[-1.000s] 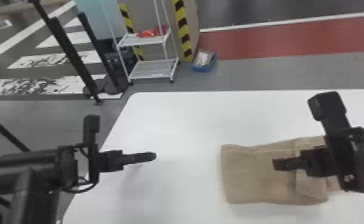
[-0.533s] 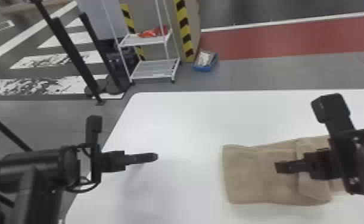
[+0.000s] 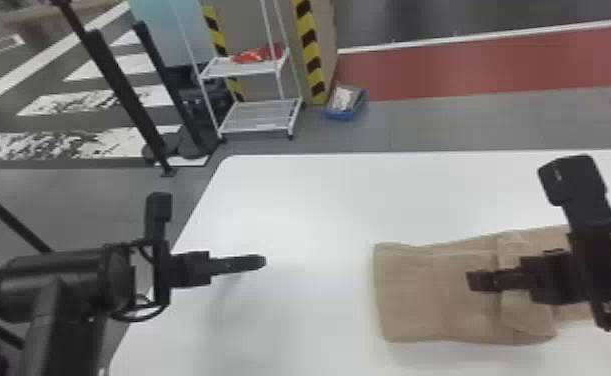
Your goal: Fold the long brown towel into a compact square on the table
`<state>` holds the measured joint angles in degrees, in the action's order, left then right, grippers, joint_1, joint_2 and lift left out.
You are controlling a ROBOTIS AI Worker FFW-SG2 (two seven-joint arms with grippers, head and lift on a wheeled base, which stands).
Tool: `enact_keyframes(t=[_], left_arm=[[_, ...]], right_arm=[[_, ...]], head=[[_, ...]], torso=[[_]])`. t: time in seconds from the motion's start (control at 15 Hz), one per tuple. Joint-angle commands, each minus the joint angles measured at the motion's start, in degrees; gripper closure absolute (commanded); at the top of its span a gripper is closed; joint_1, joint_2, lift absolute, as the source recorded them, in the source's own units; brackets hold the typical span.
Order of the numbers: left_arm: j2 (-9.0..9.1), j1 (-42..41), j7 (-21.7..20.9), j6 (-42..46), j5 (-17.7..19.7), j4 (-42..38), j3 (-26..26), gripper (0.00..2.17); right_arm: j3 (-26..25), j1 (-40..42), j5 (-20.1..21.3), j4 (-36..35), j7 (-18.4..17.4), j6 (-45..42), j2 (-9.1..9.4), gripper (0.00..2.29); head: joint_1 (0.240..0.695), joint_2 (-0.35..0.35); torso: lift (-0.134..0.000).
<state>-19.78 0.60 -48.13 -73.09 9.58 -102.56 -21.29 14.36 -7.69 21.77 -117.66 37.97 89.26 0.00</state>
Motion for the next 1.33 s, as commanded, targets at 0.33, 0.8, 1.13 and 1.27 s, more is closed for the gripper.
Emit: enact_keyframes(t=[0.33,0.8,1.13,1.27], left_arm=[[0.00,0.28,-0.03,0.00,-0.26,0.08,0.72,0.06],[0.09,0.28,-0.21,-0.17,-0.61,0.17,1.07,0.06],[0.09,0.28,-0.21,-0.17,-0.61,0.17,1.07,0.07],[0.09,0.28,-0.21,-0.17,-0.61,0.25,1.07,0.07]], right_arm=[[-3.64,1.62,7.67,0.24,7.38,0.82,0.05,0.22],[-3.55,0.22,12.68,3.05,14.23,0.82,0.05,0.69],[-5.75,1.45,14.09,0.59,14.85,0.82,0.05,1.69],[-6.89,1.27,13.65,-0.47,14.94,0.82,0.05,1.78]], head=[[0.695,0.285],[0.695,0.254],[0.695,0.247],[0.695,0.235]], torso=[[-0.124],[-0.124],[-0.124],[-0.124]])
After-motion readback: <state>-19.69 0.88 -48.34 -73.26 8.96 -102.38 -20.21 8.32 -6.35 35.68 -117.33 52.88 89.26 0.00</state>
